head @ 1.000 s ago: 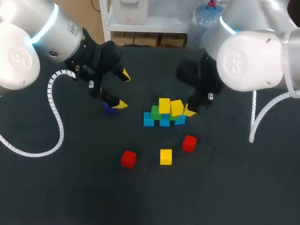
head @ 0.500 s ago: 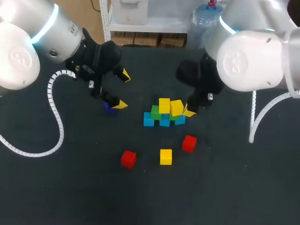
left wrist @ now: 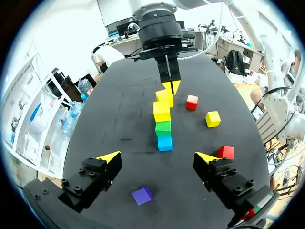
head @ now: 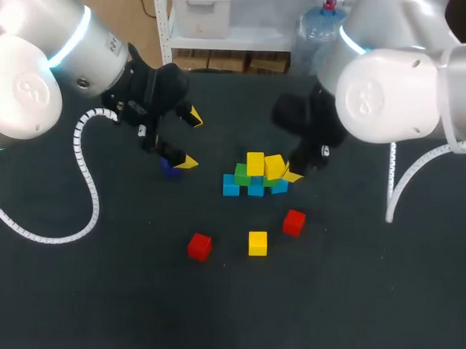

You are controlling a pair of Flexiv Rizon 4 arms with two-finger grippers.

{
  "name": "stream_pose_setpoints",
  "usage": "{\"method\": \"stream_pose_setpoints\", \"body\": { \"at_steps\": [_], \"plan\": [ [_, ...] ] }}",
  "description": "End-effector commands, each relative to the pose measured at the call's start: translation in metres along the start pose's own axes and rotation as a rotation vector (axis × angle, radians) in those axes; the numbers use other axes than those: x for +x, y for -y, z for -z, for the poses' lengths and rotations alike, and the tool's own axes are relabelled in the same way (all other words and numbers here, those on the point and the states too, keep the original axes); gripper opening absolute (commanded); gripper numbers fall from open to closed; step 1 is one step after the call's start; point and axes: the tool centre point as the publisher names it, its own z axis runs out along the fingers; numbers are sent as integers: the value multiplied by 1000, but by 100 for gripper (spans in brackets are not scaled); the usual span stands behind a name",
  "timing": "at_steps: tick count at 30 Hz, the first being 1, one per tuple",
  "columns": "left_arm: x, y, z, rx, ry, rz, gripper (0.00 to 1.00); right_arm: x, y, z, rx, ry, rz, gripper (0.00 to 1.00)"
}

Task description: Place the blue cubes, place green cubes on the blue cubes, place the yellow cubes on the green cubes, then place the red cubes on the yellow cubes, and place purple cube on the red cubes.

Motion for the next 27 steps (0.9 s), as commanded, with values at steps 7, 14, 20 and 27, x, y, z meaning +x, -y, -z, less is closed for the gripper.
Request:
{"method": "stream_pose_setpoints", "body": {
  "at_steps": [7, 14, 20, 27],
  "plan": [
    [2, 0, 0, -1, 6, -4, 100, -2, -1, -1, -4, 5, 13, 0],
    [2, 0, 0, -1, 6, -4, 100, -3, -2, 1, 1, 12, 18, 0],
    [2, 0, 0, -1, 6, -4, 100, -4, -2, 1, 3, 9, 23, 0],
    [2, 0, 0, -1, 6, -4, 100, -1, -2, 4, 16, 5, 19, 0]
  ]
}}
